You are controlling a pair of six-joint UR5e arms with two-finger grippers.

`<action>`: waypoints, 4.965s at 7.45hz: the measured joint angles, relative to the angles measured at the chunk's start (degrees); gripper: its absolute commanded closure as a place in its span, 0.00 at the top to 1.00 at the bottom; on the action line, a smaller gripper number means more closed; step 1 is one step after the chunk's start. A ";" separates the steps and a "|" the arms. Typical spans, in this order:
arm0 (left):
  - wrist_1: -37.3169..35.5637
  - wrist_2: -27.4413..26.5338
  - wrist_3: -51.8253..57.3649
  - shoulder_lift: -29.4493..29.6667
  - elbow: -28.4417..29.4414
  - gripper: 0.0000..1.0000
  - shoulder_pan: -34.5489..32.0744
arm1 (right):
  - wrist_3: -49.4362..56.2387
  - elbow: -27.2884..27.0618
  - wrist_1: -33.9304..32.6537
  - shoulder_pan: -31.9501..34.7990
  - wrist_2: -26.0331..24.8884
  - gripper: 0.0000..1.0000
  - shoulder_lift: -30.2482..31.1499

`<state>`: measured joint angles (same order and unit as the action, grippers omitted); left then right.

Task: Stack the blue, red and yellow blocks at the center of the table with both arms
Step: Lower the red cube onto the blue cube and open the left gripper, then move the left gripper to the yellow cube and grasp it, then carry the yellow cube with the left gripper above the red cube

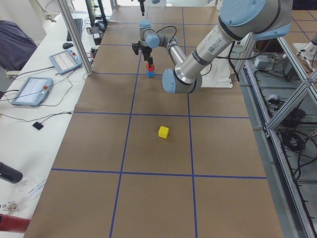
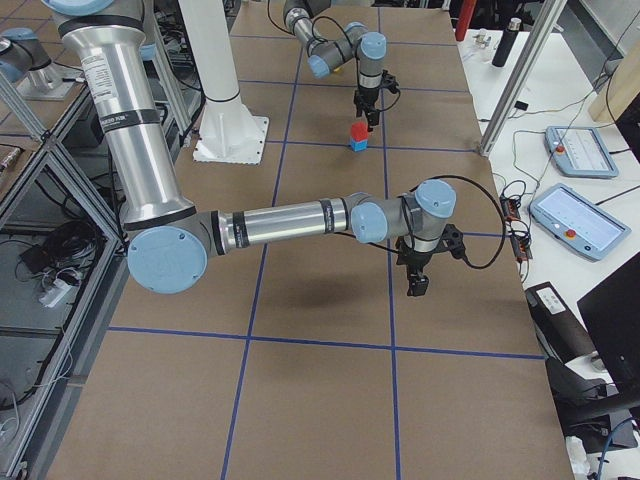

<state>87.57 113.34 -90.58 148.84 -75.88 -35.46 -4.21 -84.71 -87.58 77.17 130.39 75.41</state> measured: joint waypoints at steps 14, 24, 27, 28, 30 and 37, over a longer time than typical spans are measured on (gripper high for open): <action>35.64 -4.90 39.18 -69.76 -36.48 1.00 -5.73 | -0.12 0.33 0.23 0.00 -0.20 0.99 0.45; 35.97 -4.62 39.87 -68.64 -29.72 0.63 -5.22 | -0.06 0.60 0.29 -0.09 -0.23 0.99 0.45; 35.95 -4.02 39.82 -68.44 -29.65 0.00 -5.22 | -0.01 0.68 0.24 -0.09 -0.31 0.99 0.18; 35.67 -2.10 39.79 -68.50 -30.54 0.00 -5.67 | -0.02 0.69 0.27 -0.09 -0.31 0.99 0.10; 34.85 5.13 39.79 -68.55 -32.89 0.00 -10.54 | -0.08 0.69 0.25 -0.09 -0.31 0.99 0.00; -20.36 12.74 30.27 -24.71 -35.53 0.00 -15.10 | -0.16 0.62 0.13 -0.09 0.01 0.99 -0.02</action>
<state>67.21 126.08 -60.32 124.13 -111.42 -50.56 -4.38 -84.10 -87.45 77.08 130.40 75.40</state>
